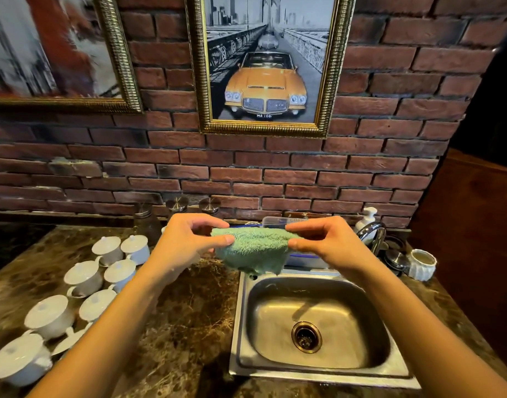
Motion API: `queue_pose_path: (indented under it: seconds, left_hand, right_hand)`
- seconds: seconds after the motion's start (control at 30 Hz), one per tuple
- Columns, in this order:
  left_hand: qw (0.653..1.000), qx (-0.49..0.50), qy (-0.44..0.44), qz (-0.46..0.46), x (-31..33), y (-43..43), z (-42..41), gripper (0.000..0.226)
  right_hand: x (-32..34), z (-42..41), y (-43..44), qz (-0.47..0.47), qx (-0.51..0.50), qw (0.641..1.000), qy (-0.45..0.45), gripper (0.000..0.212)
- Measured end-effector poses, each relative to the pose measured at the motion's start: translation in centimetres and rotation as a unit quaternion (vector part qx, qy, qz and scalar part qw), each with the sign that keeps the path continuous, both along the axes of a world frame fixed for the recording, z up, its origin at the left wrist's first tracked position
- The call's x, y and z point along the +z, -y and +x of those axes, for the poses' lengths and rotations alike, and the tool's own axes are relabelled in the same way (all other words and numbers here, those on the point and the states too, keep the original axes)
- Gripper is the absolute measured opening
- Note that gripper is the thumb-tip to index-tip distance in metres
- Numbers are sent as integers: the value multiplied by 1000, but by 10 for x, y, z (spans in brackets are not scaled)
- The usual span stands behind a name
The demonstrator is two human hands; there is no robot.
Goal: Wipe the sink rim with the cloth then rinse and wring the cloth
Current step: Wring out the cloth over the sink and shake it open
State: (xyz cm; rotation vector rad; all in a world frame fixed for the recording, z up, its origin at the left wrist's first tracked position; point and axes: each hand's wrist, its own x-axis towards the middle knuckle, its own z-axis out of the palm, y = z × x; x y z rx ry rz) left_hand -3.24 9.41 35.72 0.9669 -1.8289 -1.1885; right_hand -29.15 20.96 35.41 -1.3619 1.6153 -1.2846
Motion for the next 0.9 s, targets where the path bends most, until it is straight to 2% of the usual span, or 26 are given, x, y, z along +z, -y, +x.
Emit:
queue_pose_path:
  seconds: [0.1,0.2,0.33,0.43,0.57,0.67,0.8,0.9]
  left_hand:
    - [1000,-8,14,7,2,1,1,23]
    - [997,-22,72,-2,2,3,4,17]
    - [987,-62,138,-47,7,0,4,6]
    - [990,-74,110,-50,9,0,5,12]
    - [991,-108,-56,60,4,2,3,8]
    - [983,-50,-142,103,-7,0,-9,11]
    - [963,-42,-197,182,-24,-5,-20,22]
    - [955,-66,-193,214,-45,-4,-17,14]
  right_hand:
    - [5,2,-2,19,13,999,36,34]
    - [11,2,-6,29,10,999,28,25]
    - [15,2,-7,37,11,997,-63,10]
    - [13,4,-6,26,3,992,-125,11]
    - [2,9,1,-64,12,998,1,16]
    - [-5,24,11,-97,-6,985,140,15]
    - [-23,43,26,-65,-58,966,245,13]
    - [-39,50,31,-26,-65,958,279,11]
